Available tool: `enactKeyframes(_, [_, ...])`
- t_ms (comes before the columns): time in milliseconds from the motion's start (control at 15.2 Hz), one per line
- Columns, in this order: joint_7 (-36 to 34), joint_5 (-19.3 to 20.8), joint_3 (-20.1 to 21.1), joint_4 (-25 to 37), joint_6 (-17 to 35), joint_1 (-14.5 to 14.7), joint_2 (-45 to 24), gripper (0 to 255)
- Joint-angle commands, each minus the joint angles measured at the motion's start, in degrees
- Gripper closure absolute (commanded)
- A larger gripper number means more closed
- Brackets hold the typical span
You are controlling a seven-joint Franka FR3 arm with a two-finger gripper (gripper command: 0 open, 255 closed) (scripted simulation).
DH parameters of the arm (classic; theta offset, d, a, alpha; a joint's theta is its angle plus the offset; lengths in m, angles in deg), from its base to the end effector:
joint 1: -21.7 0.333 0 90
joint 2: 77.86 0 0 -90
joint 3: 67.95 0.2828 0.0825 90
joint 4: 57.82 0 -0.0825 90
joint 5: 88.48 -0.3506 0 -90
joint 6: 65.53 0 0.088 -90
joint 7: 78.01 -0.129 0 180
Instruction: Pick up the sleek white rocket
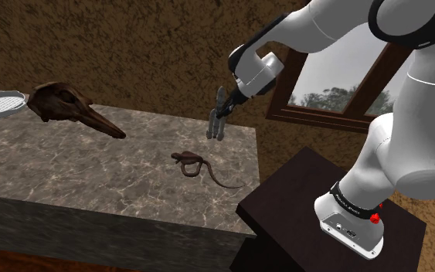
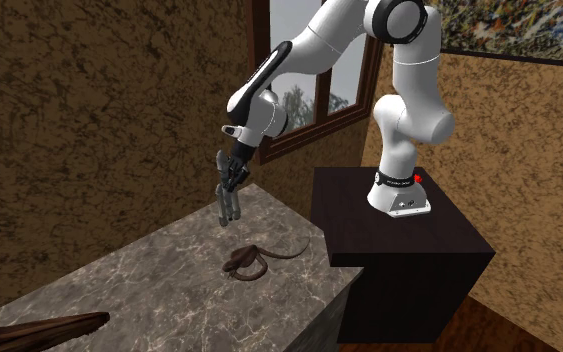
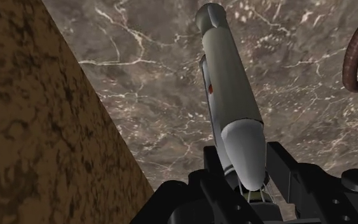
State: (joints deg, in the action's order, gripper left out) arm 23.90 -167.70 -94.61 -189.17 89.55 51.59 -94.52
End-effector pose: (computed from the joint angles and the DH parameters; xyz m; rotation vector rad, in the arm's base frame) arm 0.5068 -0.0031 0.2175 -2.6978 -0.8789 -0.7662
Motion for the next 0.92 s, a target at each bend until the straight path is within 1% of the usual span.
enactKeyframes(0, [-2.18, 2.45, -0.56, -0.58, 0.16, 0.53, 1.55, 255])
enactKeyframes(726, [-15.87, 18.06, -3.85, -2.8, 0.03, 3.11, 9.99, 255])
enactKeyframes(858, [-16.08, 18.3, -3.87, -2.83, 0.02, 3.12, 10.11, 255])
